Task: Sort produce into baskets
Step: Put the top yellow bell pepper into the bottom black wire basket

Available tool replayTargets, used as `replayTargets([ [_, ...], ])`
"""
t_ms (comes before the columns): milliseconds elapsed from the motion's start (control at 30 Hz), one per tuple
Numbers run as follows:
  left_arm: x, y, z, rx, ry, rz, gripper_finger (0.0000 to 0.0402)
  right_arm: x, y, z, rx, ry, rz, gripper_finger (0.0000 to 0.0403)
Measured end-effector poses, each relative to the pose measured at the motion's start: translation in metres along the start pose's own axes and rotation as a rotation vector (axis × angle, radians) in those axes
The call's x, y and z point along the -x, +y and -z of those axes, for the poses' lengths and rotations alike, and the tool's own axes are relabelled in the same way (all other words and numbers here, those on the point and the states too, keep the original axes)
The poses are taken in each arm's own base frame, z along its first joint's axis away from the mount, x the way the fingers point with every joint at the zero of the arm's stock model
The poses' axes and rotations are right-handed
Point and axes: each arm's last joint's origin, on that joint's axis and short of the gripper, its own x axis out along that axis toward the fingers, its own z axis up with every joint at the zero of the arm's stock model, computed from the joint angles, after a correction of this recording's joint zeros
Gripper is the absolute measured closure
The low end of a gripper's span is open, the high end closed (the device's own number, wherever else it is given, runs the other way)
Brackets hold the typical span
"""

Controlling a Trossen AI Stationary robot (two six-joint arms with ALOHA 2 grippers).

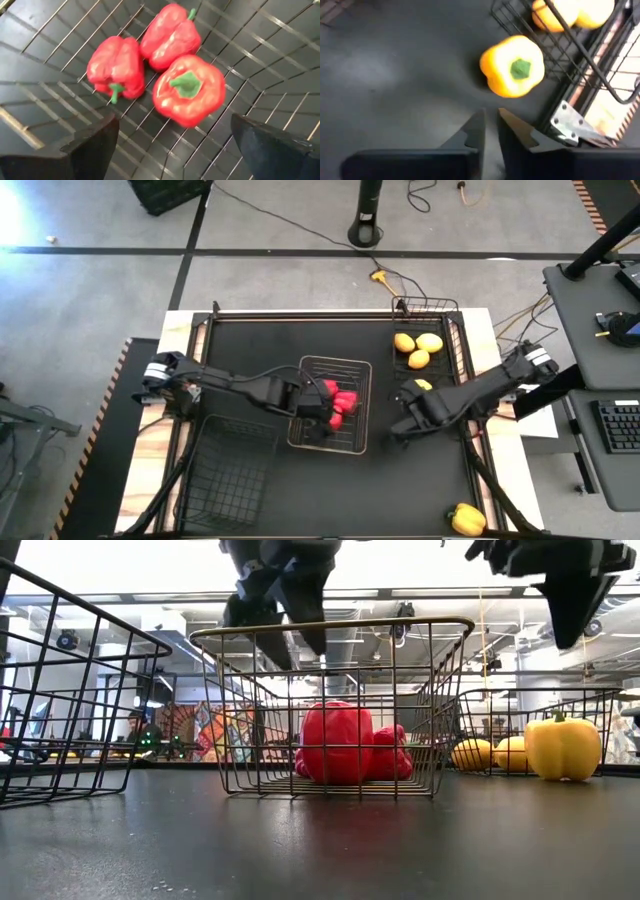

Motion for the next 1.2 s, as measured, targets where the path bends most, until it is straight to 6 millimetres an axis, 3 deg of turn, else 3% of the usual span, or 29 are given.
replayTargets([
  [200,-0.008,-0.004,0.0,-0.009,-0.003,0.005,0.0038,-0.023,-0.007,-0.014,-0.193,0.111,0.015,0.0264],
  [300,-0.011,-0.005,0.0,-0.01,0.004,0.0,0.0038,-0.037,-0.008,-0.021,-0.298,0.07,0.017,0.0218],
  [433,-0.013,-0.005,0.001,-0.003,0.008,-0.002,0.0038,-0.056,-0.019,-0.023,-0.418,0.049,0.131,0.0194],
  [700,-0.013,-0.007,0.0,0.024,-0.002,0.008,0.0038,-0.078,-0.021,-0.02,-0.455,0.054,0.147,0.0246],
  [1200,-0.013,-0.008,-0.001,0.023,-0.019,0.021,0.0038,-0.095,-0.026,-0.023,-0.436,0.058,0.173,0.0326],
])
